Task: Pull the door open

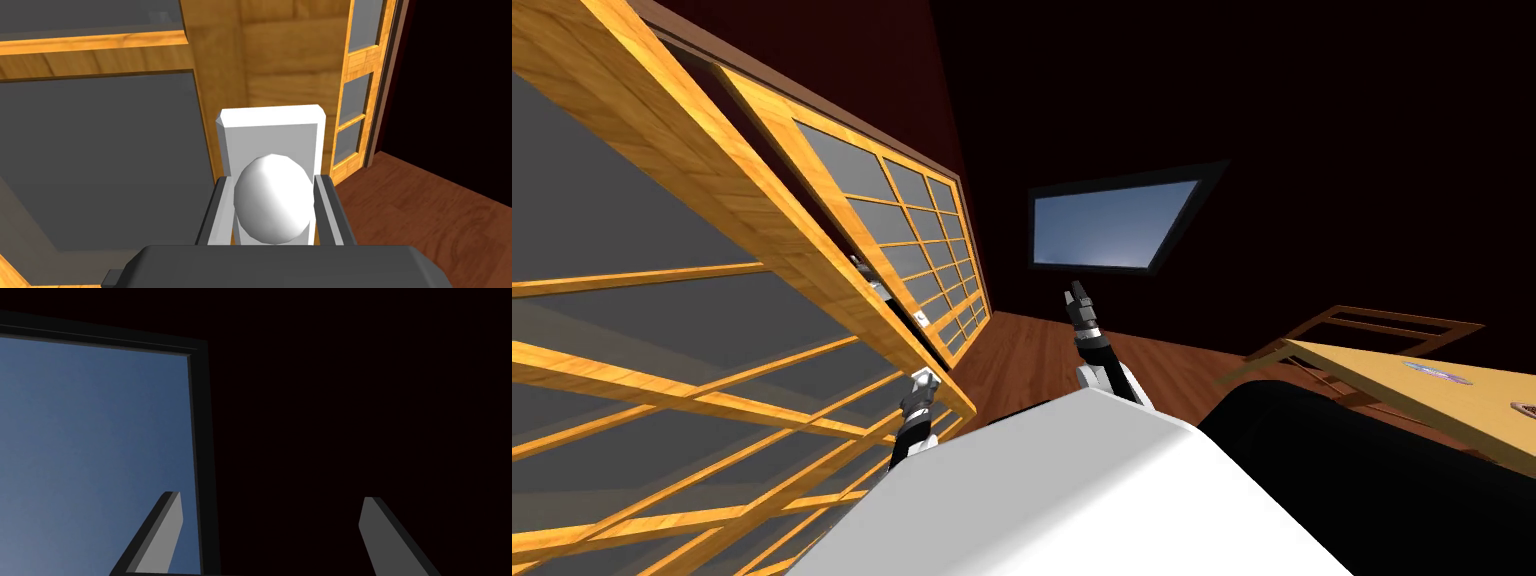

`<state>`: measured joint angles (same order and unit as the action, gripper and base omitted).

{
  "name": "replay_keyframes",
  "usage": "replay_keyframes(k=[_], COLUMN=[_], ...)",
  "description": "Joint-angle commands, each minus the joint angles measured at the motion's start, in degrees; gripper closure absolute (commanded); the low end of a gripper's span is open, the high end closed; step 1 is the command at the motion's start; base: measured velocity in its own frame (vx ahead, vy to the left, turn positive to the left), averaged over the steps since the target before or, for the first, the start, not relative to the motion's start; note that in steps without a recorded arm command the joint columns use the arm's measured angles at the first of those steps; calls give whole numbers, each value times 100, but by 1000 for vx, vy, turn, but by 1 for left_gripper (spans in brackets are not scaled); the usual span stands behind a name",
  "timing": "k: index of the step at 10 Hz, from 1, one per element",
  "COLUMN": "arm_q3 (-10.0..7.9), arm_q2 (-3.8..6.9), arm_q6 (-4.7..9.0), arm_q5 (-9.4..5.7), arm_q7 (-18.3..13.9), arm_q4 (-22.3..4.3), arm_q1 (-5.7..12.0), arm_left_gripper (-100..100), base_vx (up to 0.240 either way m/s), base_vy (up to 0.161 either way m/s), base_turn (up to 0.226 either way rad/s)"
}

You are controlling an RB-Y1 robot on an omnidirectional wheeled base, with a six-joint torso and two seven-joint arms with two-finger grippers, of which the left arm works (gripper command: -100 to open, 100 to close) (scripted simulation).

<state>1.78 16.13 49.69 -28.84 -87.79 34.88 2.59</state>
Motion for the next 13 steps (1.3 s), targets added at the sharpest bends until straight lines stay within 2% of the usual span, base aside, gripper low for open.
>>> replay_keyframes(k=[1,7,8,9,10,12,13], arm_q3=[99,475,513,491,641,738,848], arm_q2=[38,217,236,207,339,447,568], arm_q6=[33,122,131,100,242,352,476], arm_q5=[59,278,301,286,364,415,472], arm_q7=[-97,-454,-490,-445,-649,-792,-954], arm_q4=[30,153,165,161,184,209,237], arm_q1=[-28,-158,-171,-170,-321,-424,-538], arm_left_gripper=[100,100,100,100,100,100,100], base_vx=[-221,-206,-204,-92,-119,-147,-143], base_vy=[9,17,15,0,-10,-13,-15], base_turn=[-73,-68,-63,-23,-68,-44,-56])
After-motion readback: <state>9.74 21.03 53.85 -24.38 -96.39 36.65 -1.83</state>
